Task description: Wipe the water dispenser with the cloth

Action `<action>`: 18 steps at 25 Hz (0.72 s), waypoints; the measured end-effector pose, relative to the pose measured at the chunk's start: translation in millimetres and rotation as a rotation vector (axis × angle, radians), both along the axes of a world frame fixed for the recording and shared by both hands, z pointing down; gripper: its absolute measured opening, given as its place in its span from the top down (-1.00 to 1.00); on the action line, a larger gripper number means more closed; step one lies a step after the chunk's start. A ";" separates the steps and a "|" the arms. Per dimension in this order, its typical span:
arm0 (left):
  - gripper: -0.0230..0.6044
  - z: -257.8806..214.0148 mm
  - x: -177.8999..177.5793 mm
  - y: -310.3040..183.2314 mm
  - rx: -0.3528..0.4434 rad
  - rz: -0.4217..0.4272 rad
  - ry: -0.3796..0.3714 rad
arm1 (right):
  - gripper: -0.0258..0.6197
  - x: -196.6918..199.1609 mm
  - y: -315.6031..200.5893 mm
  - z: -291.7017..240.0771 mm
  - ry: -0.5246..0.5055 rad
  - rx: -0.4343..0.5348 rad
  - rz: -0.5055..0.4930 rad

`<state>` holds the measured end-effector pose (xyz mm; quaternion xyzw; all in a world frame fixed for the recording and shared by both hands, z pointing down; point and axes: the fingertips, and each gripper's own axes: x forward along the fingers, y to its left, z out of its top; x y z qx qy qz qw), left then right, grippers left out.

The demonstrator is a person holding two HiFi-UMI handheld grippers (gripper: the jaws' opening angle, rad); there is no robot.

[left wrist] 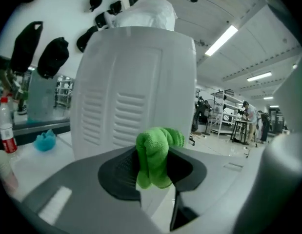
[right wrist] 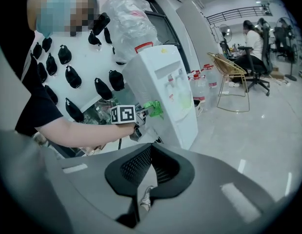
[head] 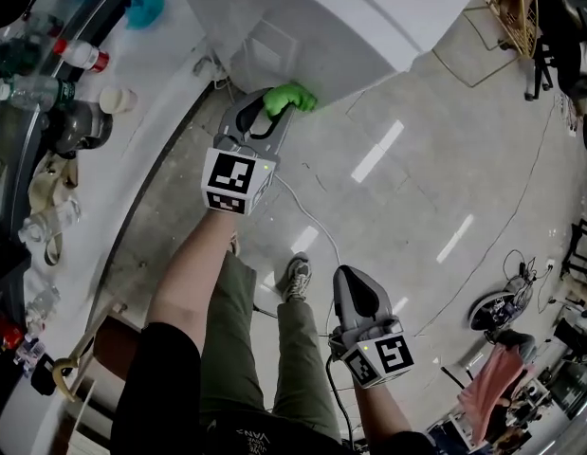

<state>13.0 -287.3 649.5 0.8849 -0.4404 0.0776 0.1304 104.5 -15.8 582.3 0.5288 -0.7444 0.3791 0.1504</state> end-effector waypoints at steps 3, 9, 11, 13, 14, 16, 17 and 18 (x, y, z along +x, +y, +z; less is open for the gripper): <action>0.50 5.7 -41.8 -29.3 -0.025 -0.093 0.018 | 0.90 -19.4 -9.7 4.2 -0.011 -0.006 -0.010; 0.50 7.6 -118.1 -88.4 -0.008 -0.169 -0.049 | 0.90 -56.8 -33.5 12.3 -0.029 -0.003 -0.026; 0.50 8.3 -135.0 -102.8 0.001 -0.182 -0.074 | 0.90 -65.6 -42.0 14.8 -0.033 0.001 -0.028; 0.50 8.6 -146.0 -112.9 0.011 -0.185 -0.098 | 0.90 -73.3 -50.5 16.2 -0.037 0.008 -0.030; 0.50 8.5 -150.1 -116.0 0.015 -0.185 -0.108 | 0.90 -76.3 -54.2 16.1 -0.039 0.012 -0.030; 0.50 8.8 -158.1 -120.1 0.017 -0.200 -0.114 | 0.90 -79.6 -60.6 15.7 -0.041 0.022 -0.028; 0.50 9.3 -163.3 -122.3 0.013 -0.222 -0.109 | 0.90 -80.1 -63.2 16.1 -0.041 0.026 -0.027; 0.50 9.6 -169.0 -124.6 0.007 -0.247 -0.099 | 0.90 -80.2 -65.2 16.8 -0.040 0.028 -0.027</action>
